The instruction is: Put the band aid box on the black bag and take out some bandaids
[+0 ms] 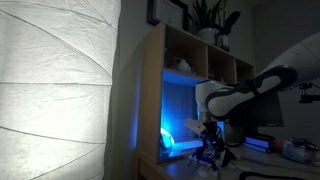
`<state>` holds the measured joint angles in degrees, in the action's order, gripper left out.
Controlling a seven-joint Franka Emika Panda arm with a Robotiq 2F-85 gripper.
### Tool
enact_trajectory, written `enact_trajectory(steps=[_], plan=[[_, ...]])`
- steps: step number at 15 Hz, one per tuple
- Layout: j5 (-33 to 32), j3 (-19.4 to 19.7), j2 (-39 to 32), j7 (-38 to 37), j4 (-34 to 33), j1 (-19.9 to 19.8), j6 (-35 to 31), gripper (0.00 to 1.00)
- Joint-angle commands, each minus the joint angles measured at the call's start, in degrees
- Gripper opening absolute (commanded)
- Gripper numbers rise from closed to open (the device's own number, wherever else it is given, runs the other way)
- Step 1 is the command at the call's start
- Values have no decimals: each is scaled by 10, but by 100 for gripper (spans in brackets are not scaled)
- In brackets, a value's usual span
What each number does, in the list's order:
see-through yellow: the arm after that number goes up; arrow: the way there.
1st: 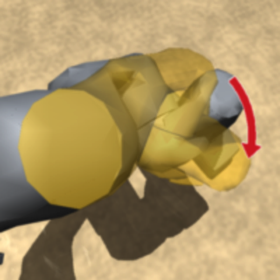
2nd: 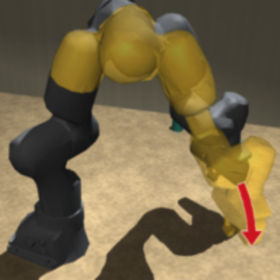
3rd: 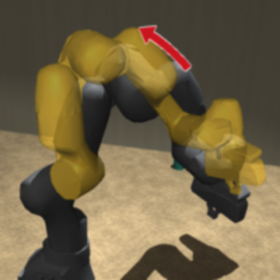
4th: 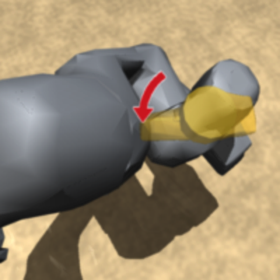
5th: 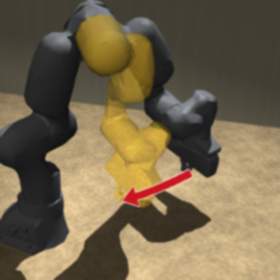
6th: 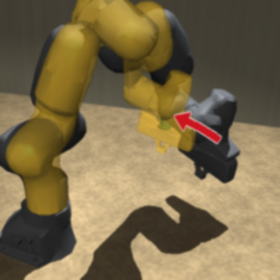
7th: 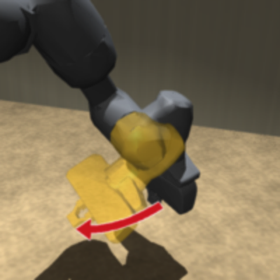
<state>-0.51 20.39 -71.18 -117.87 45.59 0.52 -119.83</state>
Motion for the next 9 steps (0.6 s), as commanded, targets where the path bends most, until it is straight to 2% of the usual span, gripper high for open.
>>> enact_trajectory(steps=[1,2,4,6,9], plan=[[-26,33,2,-42,11,23,5,68],[-26,33,1,-39,10,23,7,66],[-29,40,0,-41,12,28,8,52],[-33,55,1,-51,14,34,1,46],[-43,83,0,-78,15,45,-3,27]])
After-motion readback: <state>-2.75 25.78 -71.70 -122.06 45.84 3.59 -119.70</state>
